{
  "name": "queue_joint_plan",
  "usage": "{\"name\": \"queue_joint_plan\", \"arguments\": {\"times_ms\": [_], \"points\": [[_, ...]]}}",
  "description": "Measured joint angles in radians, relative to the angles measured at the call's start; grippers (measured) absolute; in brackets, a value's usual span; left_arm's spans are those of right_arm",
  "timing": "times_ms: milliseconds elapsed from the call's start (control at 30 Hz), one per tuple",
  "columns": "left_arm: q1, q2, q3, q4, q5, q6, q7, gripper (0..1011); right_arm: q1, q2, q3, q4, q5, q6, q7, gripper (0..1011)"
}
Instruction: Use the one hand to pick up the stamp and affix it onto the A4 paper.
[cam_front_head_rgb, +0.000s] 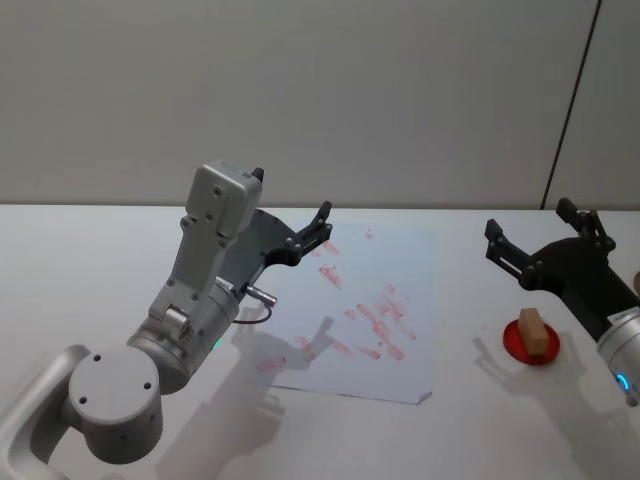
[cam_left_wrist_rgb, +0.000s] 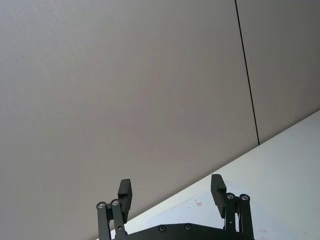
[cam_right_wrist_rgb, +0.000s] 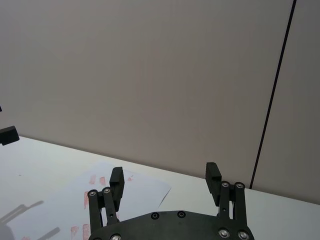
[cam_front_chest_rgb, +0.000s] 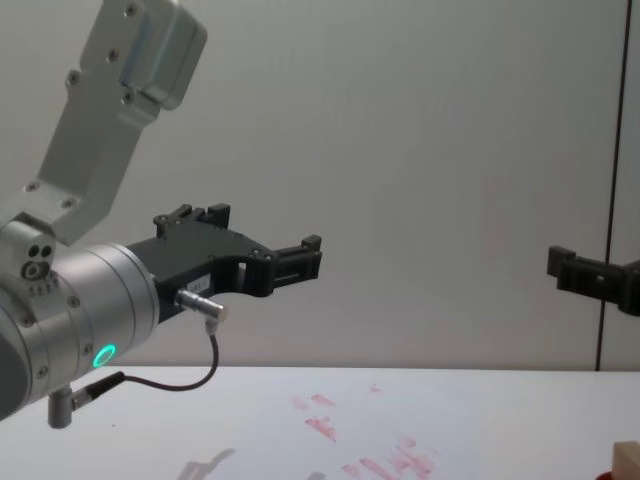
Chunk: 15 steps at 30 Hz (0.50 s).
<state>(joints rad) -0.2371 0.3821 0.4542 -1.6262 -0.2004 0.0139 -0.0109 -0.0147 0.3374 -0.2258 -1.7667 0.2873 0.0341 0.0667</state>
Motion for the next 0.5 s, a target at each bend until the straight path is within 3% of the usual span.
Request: {"name": "queue_joint_plan", "arguments": {"times_ms": [500], "points": [[0.0, 0.0, 0.0, 0.0, 0.0, 0.0, 0.0, 1003, -0.002, 0.002, 0.001, 0.0, 0.0, 0.002, 0.0, 1001]]}}
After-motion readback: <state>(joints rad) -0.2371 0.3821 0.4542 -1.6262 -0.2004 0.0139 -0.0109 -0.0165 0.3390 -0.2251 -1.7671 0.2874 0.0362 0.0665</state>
